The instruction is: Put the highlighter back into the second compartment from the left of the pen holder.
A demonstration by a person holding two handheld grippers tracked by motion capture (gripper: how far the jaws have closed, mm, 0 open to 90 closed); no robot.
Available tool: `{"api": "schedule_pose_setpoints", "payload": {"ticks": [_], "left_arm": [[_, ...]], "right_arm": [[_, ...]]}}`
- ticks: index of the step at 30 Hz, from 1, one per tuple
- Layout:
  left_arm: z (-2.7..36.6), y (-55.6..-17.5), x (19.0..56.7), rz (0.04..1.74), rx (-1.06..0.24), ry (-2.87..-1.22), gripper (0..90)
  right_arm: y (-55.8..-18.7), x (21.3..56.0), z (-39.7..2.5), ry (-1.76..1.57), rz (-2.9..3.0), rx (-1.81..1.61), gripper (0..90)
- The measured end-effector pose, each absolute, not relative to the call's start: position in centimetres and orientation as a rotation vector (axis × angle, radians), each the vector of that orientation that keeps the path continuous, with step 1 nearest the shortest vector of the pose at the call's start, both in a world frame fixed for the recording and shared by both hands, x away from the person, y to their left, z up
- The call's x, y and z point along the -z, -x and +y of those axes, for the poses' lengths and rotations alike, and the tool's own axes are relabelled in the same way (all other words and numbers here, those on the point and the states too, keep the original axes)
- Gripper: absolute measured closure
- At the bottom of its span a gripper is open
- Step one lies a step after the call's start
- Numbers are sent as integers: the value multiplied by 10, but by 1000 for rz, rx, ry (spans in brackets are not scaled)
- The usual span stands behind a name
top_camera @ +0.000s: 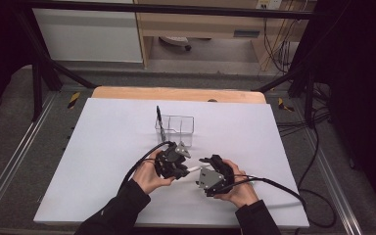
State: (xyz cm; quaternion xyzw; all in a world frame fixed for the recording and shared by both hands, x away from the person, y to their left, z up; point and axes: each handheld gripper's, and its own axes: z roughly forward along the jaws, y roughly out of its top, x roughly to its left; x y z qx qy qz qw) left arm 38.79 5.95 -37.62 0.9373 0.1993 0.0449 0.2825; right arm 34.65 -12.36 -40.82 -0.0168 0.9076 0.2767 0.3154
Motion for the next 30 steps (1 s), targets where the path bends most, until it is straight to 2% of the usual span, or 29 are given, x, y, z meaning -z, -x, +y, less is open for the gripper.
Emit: {"api": "schedule_pose_setpoints", "payload": {"ticks": [19,30], "left_arm": [[36,-384,366,484,-112,-2526,780],[34,-385,366,492,-108,-2530,780]], "right_arm": [[-343,409,-128,288,2279,-620,624],[-340,407,-129,334,2268,-609,761]]}}
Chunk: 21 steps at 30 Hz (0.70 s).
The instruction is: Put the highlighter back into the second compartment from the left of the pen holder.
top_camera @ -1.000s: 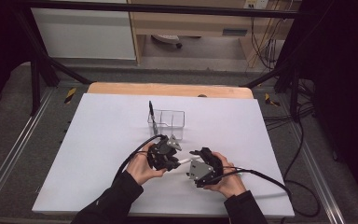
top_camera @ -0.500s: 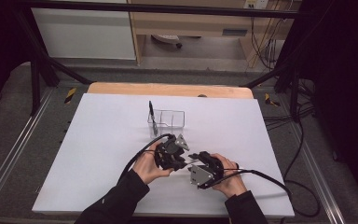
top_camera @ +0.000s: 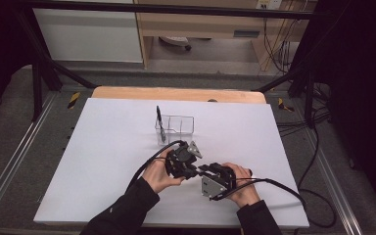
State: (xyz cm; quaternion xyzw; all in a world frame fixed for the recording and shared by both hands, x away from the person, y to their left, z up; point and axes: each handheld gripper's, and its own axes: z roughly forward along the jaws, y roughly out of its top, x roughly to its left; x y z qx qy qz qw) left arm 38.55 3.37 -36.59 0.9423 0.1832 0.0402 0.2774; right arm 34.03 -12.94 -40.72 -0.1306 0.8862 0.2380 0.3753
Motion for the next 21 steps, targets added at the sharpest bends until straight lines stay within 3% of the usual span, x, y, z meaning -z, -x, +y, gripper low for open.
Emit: {"api": "schedule_pose_setpoints", "payload": {"ticks": [21], "left_arm": [[36,-384,363,452,-112,-2505,768]], "right_arm": [[-339,404,-131,355,2278,-595,791]]}}
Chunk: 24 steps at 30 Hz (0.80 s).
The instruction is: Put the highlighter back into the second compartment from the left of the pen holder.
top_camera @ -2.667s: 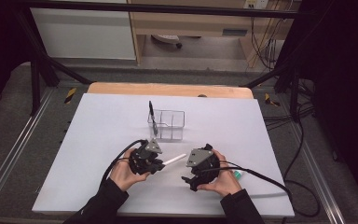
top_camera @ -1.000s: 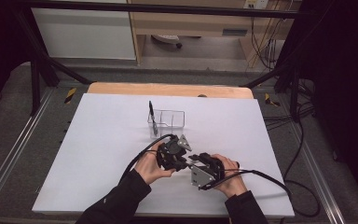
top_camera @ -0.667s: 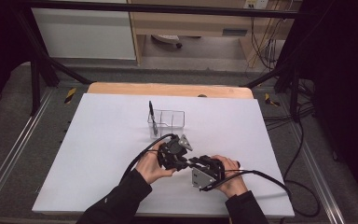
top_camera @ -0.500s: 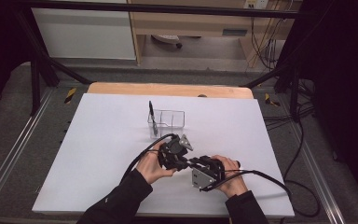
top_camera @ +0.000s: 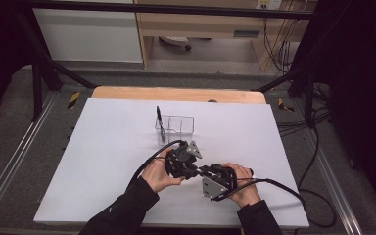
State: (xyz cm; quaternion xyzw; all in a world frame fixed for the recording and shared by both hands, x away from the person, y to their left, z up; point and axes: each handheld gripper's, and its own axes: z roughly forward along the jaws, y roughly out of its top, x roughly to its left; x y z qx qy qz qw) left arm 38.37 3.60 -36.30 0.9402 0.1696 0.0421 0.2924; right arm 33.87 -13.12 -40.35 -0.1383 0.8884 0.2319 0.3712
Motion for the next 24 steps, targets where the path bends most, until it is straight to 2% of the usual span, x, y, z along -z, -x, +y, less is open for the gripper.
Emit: {"api": "schedule_pose_setpoints", "payload": {"ticks": [6,18,24], "left_arm": [[52,-382,358,432,-155,-2475,660],[99,-380,371,518,-275,-2395,316],[123,-377,385,584,-309,-2366,180]], "right_arm": [[-343,401,-137,298,2289,-572,791],[-353,392,-145,174,2294,-571,791],[-357,389,-152,79,2298,-607,791]]}}
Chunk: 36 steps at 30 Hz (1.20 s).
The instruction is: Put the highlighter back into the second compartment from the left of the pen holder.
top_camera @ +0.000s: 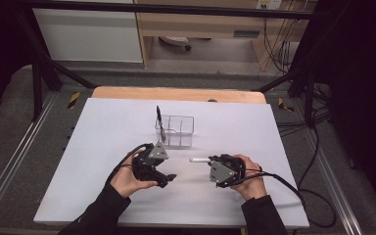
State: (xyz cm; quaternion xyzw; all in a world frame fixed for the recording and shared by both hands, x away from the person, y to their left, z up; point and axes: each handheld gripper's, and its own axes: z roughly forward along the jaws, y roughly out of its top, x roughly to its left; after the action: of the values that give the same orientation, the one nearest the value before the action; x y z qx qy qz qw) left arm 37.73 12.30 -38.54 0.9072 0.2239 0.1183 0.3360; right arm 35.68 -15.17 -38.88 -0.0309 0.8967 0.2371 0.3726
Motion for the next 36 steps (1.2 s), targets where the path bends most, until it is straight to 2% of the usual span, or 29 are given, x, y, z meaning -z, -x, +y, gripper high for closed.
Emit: {"api": "schedule_pose_setpoints", "payload": {"ticks": [10,26,36], "left_arm": [[160,-372,403,705,-331,-2299,85],[214,-363,425,859,-378,-2187,86],[236,-359,434,918,-383,-2178,86]], "right_arm": [[-362,387,-160,-108,2306,-714,791],[-369,375,-174,-481,2274,-948,791],[-375,369,-173,-640,2232,-1120,791]]}}
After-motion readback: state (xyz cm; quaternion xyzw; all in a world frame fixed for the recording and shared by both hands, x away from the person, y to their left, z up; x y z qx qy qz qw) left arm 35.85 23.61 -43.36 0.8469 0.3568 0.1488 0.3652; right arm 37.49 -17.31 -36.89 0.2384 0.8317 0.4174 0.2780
